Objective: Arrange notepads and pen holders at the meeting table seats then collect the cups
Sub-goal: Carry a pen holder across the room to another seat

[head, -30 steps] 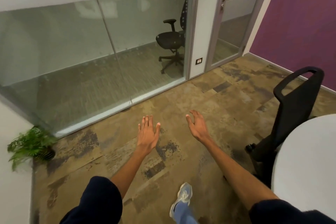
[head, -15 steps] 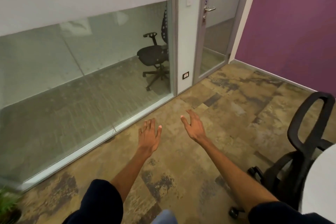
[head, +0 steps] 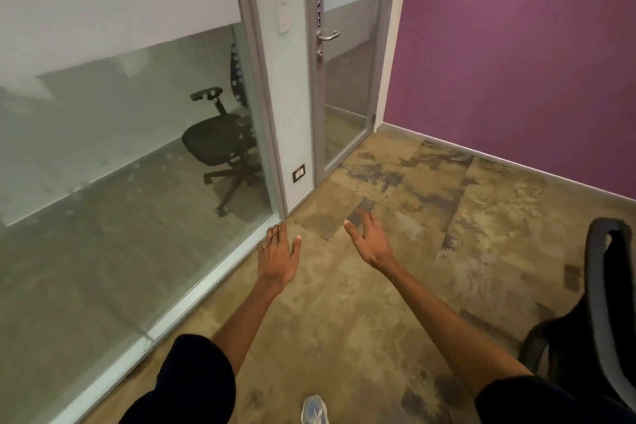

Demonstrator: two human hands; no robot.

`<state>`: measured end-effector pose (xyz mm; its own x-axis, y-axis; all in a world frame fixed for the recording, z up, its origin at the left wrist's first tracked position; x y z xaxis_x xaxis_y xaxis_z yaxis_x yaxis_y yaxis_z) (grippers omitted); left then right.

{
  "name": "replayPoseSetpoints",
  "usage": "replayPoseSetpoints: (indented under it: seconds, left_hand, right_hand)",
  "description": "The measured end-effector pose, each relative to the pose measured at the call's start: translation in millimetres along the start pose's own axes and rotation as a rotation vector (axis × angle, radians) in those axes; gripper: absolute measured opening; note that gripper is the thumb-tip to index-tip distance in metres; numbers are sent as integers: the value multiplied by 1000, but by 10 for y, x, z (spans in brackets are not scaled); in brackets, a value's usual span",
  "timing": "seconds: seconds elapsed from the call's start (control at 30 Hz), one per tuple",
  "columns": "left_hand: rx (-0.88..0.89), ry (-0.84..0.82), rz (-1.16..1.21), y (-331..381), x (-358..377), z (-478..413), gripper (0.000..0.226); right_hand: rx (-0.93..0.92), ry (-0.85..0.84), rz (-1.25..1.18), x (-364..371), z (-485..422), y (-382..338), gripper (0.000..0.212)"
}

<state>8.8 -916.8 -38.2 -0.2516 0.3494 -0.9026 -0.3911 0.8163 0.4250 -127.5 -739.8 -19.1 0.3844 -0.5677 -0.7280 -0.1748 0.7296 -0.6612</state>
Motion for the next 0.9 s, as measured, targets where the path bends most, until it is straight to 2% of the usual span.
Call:
replayPoseSetpoints:
  seconds: [0.33, 0.67, 0.9]
  left_hand:
    - [187, -53, 33, 343, 159, -1698, 59]
    - [338, -124, 16, 900, 817, -3250, 58]
    - [434, -138, 19, 1750, 1075, -4587, 64]
  right_hand:
    - [84, 127, -53, -331, -1273, -153, 64]
    - [219, 182, -99, -835, -2659, 448, 63]
    - [215, 249, -186, -1635, -3853, 782, 62]
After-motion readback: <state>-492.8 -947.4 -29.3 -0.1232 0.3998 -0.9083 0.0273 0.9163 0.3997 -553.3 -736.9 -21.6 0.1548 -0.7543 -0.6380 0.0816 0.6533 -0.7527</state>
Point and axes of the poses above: each hand's wrist, its own z-axis away from the middle knuckle, its own x-axis out of the palm, y = z × x, the point moved 4 cm from there along -z, towards the middle knuckle, and after that the axes turned 12 degrees about x, right-handed, at the moved point
